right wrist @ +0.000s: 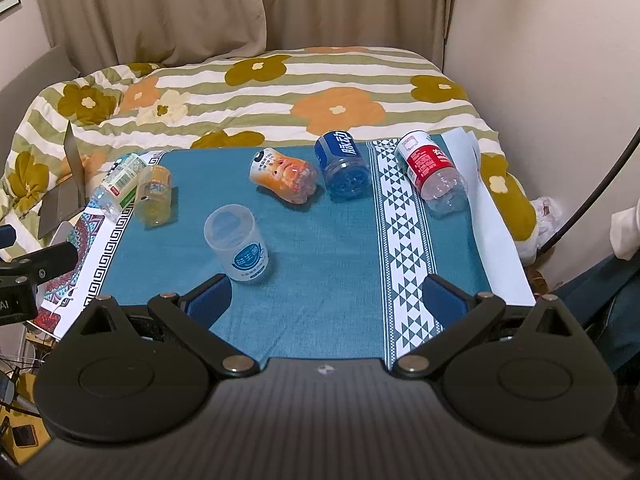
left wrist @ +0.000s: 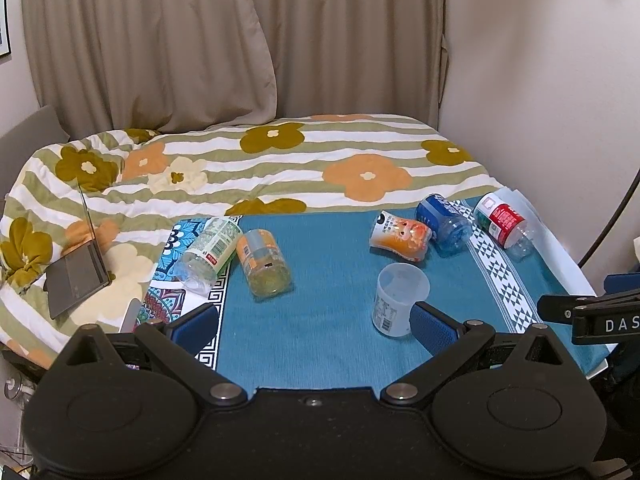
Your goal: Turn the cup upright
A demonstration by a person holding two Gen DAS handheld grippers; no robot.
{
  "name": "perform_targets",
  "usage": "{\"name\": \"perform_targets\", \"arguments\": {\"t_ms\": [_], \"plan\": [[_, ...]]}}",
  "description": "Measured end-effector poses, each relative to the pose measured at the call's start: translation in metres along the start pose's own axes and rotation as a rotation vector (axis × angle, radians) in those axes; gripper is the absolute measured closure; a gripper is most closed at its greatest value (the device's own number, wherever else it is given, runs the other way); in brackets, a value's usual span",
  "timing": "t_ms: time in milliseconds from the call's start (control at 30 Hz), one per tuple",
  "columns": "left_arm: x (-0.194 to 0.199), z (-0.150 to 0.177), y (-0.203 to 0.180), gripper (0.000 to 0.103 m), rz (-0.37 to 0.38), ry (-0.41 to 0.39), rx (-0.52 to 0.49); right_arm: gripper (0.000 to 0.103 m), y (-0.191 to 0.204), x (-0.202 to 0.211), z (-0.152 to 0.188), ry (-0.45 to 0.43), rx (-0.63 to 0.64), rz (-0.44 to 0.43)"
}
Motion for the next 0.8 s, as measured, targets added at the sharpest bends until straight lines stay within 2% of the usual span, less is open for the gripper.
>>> {"name": "perform_targets", "arguments": {"t_ms": [800], "plan": [[-0.0033, -0.0031, -0.0046, 0.000, 0.003, 0.000, -0.010, 0.000, -0.0066, -0.0001, 0.0023, 0.004, -0.001, 0.004]]}}
Point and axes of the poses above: each gripper's, at about its wrist camera, not at the fingertips, and x roughly against the way its jaws point, y to its left, z to its underside, the point moved 9 cm from there along -x, roughly the way its jaws point, and after that the axes turned 7 degrees about x, right-handed, at the moved point
